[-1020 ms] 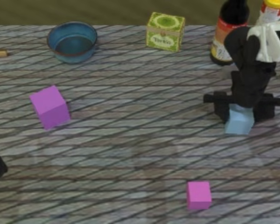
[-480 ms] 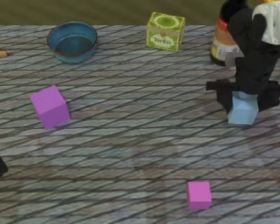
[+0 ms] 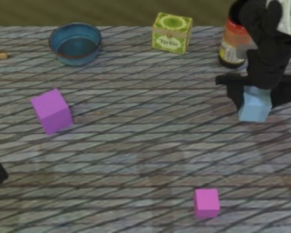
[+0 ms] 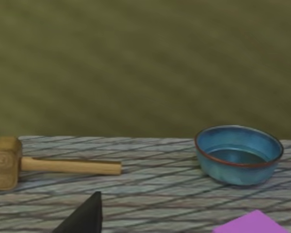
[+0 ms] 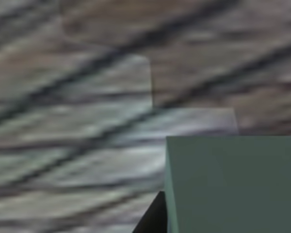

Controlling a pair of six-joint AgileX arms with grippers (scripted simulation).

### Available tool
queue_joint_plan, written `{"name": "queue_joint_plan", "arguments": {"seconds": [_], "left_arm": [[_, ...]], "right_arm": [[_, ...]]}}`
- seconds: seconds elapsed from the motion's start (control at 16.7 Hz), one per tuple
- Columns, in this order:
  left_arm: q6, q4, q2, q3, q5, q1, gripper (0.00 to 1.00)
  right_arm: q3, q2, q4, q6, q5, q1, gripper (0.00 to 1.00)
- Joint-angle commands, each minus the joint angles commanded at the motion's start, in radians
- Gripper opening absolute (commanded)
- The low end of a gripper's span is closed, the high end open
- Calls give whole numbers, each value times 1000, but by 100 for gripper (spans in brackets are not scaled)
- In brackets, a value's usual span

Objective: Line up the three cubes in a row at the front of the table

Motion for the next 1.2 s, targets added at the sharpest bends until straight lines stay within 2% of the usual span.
{"name": "queue_joint_plan", "arguments": {"seconds": [0.12,0.24,0.72,0.84,0.96,1.2], "left_arm": [[0,0,0,0,0,0,100],[0,0,0,0,0,0,100],[0,0,0,0,0,0,100],[0,0,0,0,0,0,100],[0,0,0,0,0,0,100],[0,0,0,0,0,0,100]], "right_arm": [[-14,-12,1,29,1,35,0],[-45,-39,5,92,2,106,0],[-241,-204,27,470,7,537,0],[-278,-237,32,539,8,616,0],[-296,-254,35,572,9,651,0],[-294,-251,35,575,8,650,0]]}}
